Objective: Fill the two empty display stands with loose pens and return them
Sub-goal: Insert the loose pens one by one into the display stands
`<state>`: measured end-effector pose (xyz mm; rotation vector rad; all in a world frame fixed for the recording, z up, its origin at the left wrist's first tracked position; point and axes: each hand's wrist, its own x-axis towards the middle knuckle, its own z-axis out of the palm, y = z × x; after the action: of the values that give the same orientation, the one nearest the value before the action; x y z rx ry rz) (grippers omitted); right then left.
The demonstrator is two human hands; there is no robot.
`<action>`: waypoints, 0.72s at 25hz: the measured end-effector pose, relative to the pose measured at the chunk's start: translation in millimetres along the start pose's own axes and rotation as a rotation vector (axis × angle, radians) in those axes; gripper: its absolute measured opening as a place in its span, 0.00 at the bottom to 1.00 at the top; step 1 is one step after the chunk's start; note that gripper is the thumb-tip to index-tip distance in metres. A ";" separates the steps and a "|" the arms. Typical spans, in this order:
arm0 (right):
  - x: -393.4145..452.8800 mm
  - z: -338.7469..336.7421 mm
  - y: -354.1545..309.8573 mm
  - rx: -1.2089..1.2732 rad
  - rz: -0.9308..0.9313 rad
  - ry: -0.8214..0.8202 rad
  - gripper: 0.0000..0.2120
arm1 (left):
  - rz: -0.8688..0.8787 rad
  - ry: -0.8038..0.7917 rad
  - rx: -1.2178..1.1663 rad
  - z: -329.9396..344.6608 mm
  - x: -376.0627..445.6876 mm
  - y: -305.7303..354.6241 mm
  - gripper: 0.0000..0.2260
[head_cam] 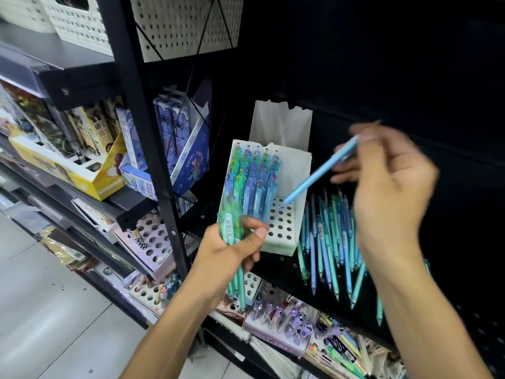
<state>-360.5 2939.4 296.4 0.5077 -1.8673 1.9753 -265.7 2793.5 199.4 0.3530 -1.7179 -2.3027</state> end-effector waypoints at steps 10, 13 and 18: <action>-32.9 12.8 68.4 -0.308 -0.059 -0.252 0.10 | -0.073 0.304 -0.309 -2.2 5.9 8.8 0.15; -37.9 17.7 74.9 -0.403 -0.153 -0.332 0.12 | -0.163 0.279 -0.484 -2.5 5.9 9.2 0.14; -32.9 23.7 69.5 -0.505 -0.213 -0.408 0.11 | -0.199 0.193 -0.612 -0.6 5.3 9.1 0.05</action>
<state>-366.9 2911.4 221.2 0.9513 -2.3327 1.2598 -270.0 2788.7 207.7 0.6088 -0.8574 -2.6789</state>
